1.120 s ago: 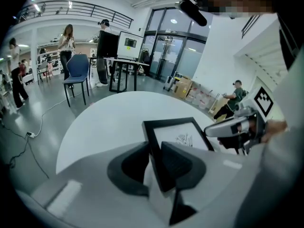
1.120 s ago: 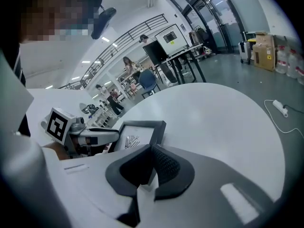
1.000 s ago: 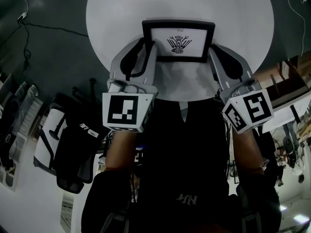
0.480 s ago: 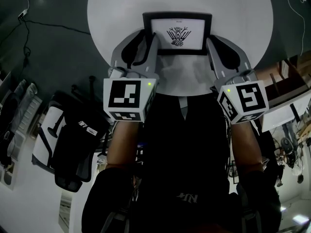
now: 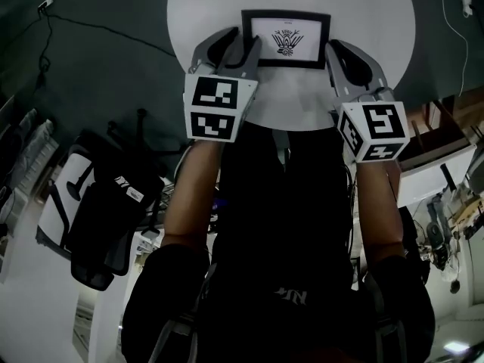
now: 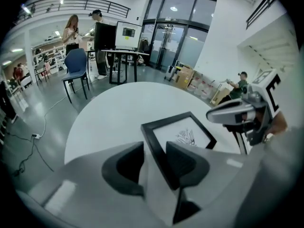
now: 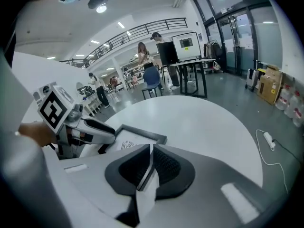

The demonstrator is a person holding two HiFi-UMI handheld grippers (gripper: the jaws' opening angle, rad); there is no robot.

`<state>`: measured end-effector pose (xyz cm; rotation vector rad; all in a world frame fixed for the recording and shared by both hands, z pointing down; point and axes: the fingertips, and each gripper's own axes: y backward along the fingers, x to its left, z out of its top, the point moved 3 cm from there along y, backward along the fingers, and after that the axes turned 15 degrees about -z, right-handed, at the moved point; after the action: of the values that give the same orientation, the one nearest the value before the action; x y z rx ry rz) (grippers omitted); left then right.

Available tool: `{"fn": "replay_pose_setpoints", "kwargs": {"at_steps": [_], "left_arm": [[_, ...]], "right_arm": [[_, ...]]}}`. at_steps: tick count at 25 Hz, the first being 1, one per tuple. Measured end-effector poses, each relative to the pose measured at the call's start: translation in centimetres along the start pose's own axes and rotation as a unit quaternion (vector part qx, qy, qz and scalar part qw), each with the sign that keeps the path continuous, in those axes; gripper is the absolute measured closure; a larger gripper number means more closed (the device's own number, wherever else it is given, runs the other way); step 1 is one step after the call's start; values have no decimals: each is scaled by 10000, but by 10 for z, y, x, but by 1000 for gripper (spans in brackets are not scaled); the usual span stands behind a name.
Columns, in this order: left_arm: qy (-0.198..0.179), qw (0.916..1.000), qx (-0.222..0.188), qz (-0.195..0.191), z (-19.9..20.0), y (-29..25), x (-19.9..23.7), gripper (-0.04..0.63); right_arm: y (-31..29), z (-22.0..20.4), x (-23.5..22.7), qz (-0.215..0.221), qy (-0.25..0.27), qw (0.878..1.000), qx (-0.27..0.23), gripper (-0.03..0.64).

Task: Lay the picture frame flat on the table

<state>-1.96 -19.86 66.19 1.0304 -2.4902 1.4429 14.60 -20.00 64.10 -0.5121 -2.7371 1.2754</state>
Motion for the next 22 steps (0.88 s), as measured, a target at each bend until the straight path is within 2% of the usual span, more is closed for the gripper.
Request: {"fn": "replay_pose_setpoints", "kwargs": {"at_steps": [3, 5, 10, 11, 15, 18, 22], "left_arm": [[-54, 10000, 11, 56, 3, 14, 1, 451], [-89, 9999, -128, 41, 7, 30, 2, 462], [203, 9961, -700, -494, 30, 63, 3, 471], [182, 9949, -836, -531, 39, 75, 1, 490], [-226, 9869, -1476, -613, 85, 131, -15, 525], [-554, 9791, -1778, -824, 113, 177, -36, 537], [-1214, 9618, -2183, -1120, 147, 243, -76, 572]], "right_arm": [[20, 22, 6, 125, 9, 9998, -148, 594], [36, 39, 16, 229, 53, 9992, -317, 595], [71, 73, 37, 420, 319, 9966, -625, 603], [81, 80, 41, 448, 392, 9960, -670, 606], [124, 115, 57, 580, 596, 9918, -974, 615], [165, 148, 68, 712, 629, 9865, -1335, 615], [227, 197, 81, 850, 575, 9751, -1965, 617]]}}
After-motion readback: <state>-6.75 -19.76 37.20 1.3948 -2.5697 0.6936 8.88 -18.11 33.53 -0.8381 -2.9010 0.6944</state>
